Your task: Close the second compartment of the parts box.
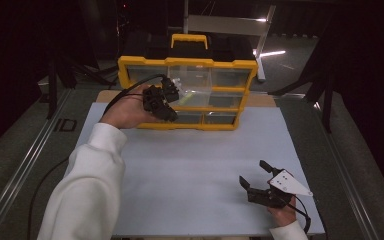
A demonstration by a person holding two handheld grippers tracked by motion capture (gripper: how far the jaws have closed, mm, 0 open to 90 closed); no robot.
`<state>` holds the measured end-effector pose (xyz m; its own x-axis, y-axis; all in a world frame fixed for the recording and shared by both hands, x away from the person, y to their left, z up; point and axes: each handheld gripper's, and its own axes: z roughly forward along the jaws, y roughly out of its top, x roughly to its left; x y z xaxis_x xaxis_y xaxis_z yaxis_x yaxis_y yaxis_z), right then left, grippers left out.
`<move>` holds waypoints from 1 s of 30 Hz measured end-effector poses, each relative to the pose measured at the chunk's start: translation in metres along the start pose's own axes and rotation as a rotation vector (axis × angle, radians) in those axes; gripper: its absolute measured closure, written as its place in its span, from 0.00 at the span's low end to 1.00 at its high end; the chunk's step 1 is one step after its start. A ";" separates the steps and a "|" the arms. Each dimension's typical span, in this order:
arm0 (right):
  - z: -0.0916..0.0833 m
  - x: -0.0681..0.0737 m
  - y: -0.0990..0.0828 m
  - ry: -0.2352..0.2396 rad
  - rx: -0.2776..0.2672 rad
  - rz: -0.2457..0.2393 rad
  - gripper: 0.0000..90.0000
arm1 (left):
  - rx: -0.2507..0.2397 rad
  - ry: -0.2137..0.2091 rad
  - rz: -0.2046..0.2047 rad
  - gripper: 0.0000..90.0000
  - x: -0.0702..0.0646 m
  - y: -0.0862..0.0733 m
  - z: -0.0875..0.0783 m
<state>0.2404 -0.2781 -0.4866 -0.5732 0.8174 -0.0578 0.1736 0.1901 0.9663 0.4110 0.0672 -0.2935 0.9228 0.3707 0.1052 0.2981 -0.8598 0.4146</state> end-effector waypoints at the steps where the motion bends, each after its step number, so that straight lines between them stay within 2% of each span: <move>1: 0.000 0.000 0.000 0.000 0.000 0.003 0.12 | -0.002 0.010 0.004 0.97 0.000 0.000 0.000; 8: 0.000 0.000 0.000 0.000 0.000 0.001 0.12 | -0.041 0.047 -0.012 1.00 0.001 0.003 0.002; 10: 0.000 0.000 0.000 0.000 0.000 0.002 0.12 | -0.059 0.047 -0.027 1.00 0.002 0.002 0.003; 13: 0.000 0.000 0.000 0.000 0.002 0.002 0.12 | -0.061 0.055 -0.045 1.00 0.004 0.001 0.007; 16: 0.000 0.000 0.000 0.000 0.003 0.002 0.12 | -0.068 0.066 -0.047 1.00 0.004 0.001 0.008; 17: 0.000 0.000 0.000 -0.002 0.003 0.005 0.12 | -0.068 0.087 -0.039 1.00 0.004 0.001 0.009; 20: 0.000 0.000 0.000 -0.002 0.002 0.001 0.12 | -0.093 0.100 -0.052 1.00 0.004 0.002 0.009; 22: 0.000 0.000 0.000 -0.003 0.001 0.001 0.12 | -0.096 0.107 -0.041 1.00 0.002 0.003 0.009; 27: 0.000 0.000 0.000 -0.002 0.000 0.001 0.12 | -0.108 0.126 -0.047 1.00 0.000 0.005 0.010; 28: 0.000 0.000 0.000 -0.001 0.000 0.001 0.12 | -0.124 0.150 -0.053 1.00 -0.001 0.006 0.010; 30: -0.001 0.000 0.000 -0.002 0.000 -0.001 0.12 | -0.137 0.158 -0.058 1.00 0.000 0.005 0.010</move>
<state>0.2400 -0.2784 -0.4862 -0.5722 0.8180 -0.0592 0.1732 0.1911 0.9662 0.4146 0.0590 -0.3003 0.8521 0.4779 0.2134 0.3037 -0.7836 0.5420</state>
